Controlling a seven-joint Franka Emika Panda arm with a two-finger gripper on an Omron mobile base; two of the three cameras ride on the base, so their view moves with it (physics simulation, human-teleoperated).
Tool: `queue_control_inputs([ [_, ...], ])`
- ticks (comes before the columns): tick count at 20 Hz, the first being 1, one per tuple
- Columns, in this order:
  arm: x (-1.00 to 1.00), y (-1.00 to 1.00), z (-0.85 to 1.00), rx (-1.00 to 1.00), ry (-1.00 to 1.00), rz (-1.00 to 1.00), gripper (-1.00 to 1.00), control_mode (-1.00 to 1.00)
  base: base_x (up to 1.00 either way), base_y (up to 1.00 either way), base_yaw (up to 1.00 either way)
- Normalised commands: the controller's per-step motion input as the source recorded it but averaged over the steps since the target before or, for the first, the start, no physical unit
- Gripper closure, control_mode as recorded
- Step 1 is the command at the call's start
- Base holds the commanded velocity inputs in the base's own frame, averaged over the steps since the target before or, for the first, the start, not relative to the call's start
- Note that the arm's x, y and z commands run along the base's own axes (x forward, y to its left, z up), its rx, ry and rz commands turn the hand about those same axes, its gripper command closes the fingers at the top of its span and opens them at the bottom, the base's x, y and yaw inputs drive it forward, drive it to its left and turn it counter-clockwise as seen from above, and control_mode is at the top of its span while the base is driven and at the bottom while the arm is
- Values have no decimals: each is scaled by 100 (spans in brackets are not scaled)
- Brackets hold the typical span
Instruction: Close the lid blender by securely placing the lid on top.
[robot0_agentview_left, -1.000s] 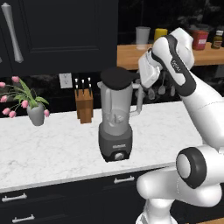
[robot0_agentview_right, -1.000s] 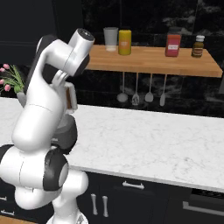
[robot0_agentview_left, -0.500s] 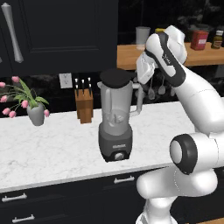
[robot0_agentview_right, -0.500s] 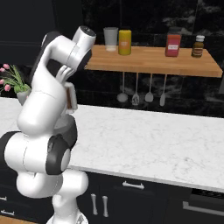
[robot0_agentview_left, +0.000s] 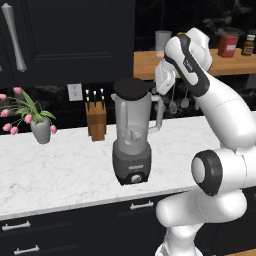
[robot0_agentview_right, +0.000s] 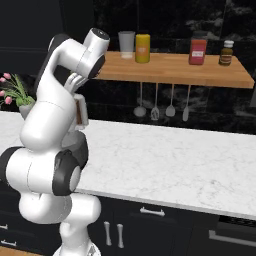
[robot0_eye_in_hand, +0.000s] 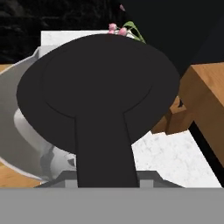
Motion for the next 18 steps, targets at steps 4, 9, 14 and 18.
queue_control_inputs([
  [4, 0, 29, 0, 0, 0, 0, 100, -100, 0, 0, 0],
  [9, -33, 2, 0, 1, -13, 2, 100, -100, 0, 0, 0],
  [14, -41, 0, 0, 3, -17, 4, 100, -100, 0, 0, 0],
  [18, -7, 3, 0, 2, -7, 2, 100, -100, 0, 0, 0],
])
